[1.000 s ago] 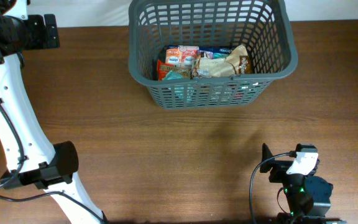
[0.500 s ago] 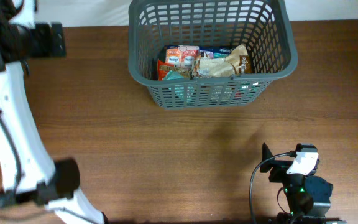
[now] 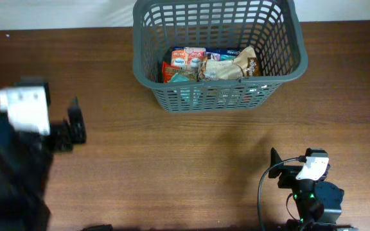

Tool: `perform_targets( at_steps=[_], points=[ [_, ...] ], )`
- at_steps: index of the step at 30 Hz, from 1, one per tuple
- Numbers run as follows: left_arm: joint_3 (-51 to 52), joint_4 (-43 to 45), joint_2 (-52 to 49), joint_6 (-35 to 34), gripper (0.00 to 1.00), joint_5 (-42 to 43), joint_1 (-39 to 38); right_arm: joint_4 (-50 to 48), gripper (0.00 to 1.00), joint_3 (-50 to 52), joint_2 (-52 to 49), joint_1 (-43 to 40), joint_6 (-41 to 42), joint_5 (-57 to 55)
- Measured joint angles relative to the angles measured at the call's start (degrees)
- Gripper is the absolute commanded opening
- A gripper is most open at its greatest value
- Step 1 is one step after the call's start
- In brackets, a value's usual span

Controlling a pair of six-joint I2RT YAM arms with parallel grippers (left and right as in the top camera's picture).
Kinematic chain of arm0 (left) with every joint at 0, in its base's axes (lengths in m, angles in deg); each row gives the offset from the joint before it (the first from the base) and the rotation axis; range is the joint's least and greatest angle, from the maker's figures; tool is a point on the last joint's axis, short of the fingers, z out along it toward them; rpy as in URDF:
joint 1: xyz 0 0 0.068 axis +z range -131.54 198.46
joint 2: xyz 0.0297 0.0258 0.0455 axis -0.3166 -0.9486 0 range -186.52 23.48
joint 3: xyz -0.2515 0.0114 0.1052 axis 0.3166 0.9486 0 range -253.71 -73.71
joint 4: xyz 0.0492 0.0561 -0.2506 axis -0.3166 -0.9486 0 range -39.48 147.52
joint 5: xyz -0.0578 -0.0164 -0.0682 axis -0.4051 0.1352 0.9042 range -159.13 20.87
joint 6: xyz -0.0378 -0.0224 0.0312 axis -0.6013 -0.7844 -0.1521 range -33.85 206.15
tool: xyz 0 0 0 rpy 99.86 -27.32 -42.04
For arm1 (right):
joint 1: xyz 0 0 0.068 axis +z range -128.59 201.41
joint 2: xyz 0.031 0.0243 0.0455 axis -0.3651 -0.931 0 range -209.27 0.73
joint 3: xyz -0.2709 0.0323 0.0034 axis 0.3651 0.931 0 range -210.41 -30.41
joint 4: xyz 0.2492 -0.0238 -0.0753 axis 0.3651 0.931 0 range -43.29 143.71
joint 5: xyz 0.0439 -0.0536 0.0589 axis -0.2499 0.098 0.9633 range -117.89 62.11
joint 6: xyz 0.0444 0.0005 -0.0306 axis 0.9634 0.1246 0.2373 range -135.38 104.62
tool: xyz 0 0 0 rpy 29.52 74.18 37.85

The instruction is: Pack container

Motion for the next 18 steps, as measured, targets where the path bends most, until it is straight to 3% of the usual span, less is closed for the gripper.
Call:
perform_targets(
  at_steps=[4,8,13,18],
  points=[
    [16.8,12.3,15.6,0.0,0.99,0.5,0.0,0.0,0.99,0.0,0.0,0.0,0.0,0.0],
    [31.9,19.1,28.1,0.0,0.99,0.8,-0.1,0.0,0.99,0.0,0.0,0.1,0.0,0.0],
    [47.4,29.0,36.1,0.0,0.99,0.9,-2.8,0.0,0.99,0.0,0.0,0.2,0.0,0.0],
    [55.2,38.3,39.7,0.0,0.99,0.9,-6.0,0.0,0.99,0.0,0.0,0.2,0.0,0.0]
  ],
)
